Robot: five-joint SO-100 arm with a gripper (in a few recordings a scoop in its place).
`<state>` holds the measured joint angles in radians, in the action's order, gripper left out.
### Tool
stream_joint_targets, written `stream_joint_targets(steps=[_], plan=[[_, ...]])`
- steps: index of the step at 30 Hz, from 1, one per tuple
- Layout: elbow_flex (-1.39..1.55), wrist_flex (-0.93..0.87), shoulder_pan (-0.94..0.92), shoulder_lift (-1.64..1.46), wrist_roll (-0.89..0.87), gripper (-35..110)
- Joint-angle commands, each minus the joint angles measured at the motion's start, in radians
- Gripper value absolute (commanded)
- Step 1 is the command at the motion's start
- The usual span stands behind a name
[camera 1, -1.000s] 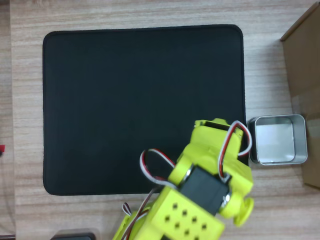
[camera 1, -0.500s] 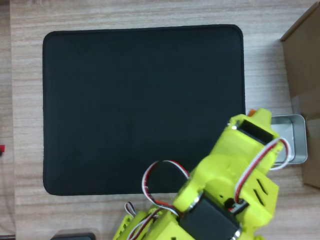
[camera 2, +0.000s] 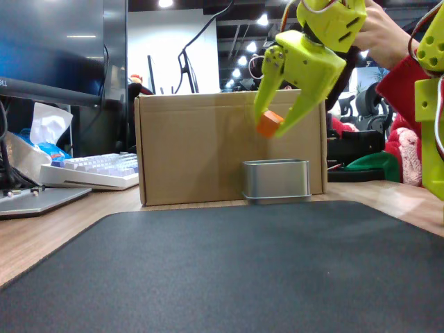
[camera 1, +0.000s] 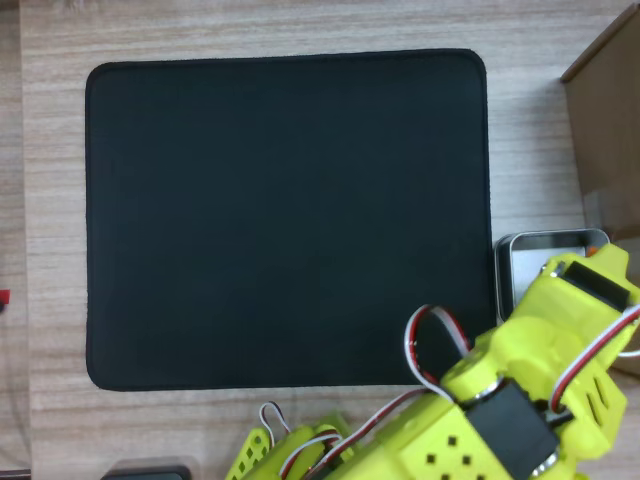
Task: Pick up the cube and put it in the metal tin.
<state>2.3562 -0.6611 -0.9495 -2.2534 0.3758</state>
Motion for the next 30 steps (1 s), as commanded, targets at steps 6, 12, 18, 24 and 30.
stream_joint_targets(steps=[6, 12, 18, 24, 30], plan=[[0.095, 0.114, -0.035, 0.061, 0.120, 10], [0.141, 0.170, -0.011, -0.011, 0.072, 27], [0.123, 0.117, 0.095, -0.204, -0.149, 27], [0.052, 0.052, 0.265, -0.353, -0.348, 25], [0.018, -0.011, 0.462, -0.474, -0.466, 21]])
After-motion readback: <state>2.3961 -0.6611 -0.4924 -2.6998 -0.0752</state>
